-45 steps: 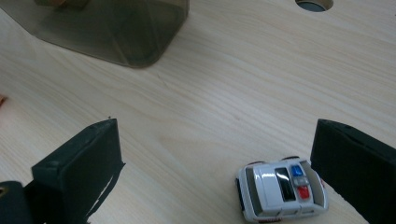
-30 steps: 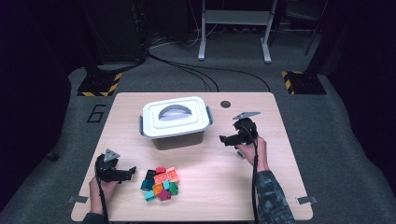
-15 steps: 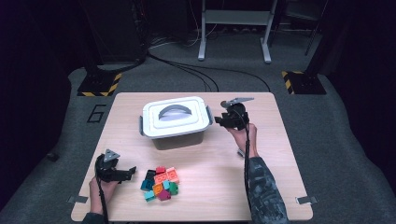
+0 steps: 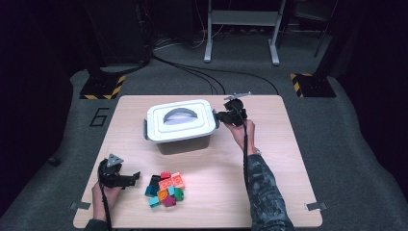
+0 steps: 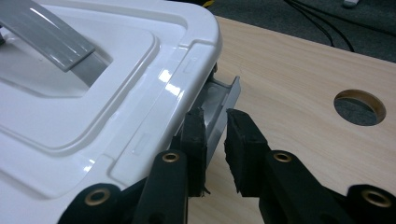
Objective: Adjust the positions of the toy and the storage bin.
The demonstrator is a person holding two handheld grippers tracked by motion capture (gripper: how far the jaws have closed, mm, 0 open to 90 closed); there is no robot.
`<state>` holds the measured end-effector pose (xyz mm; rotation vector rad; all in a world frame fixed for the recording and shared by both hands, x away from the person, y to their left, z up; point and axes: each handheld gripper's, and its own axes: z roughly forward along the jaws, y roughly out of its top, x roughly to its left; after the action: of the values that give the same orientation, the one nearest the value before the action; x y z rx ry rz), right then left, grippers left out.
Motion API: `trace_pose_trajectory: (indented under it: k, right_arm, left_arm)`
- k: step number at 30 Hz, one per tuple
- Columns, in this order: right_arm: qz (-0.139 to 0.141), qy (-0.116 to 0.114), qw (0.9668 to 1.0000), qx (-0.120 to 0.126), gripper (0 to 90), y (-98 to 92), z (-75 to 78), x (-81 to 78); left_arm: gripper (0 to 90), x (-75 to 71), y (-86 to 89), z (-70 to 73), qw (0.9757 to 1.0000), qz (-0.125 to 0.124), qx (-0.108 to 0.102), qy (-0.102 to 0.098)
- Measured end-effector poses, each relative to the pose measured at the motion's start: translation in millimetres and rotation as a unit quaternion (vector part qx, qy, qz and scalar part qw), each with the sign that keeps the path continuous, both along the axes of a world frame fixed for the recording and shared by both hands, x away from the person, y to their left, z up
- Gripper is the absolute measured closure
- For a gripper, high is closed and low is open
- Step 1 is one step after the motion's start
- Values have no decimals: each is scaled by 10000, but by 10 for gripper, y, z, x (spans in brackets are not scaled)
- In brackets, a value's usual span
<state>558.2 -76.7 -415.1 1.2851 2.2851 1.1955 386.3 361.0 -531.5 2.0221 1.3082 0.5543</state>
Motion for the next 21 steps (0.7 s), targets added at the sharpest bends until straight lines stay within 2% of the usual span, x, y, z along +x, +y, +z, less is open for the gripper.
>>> trace_pose_trajectory:
  k: [3,6,8,9,13,15,21]
  right_arm:
    - [2,105,9999,40,801,16,-39,43]
    - [-184,235,9993,207,823,11,-45,46]
    - [-197,231,9994,184,824,17,-42,42]
    - [-257,195,9994,92,828,42,-29,29]
    - [-336,240,9991,83,829,50,-18,11]
    - [-424,332,9985,100,828,38,-7,-38]
    - [-499,380,9980,78,828,-16,10,-185]
  left_arm:
    - [6,0,1,1,10000,-6,8,-1]
    - [8,-1,0,1,10000,-12,0,1]
    - [8,3,2,1,10000,-15,8,-24]
    - [9,2,1,0,10000,-15,10,-28]
    - [11,-1,1,2,10000,-12,20,-23]
    - [12,-1,1,1,10000,-17,16,-25]
    - [12,-1,0,1,10000,-15,16,-28]
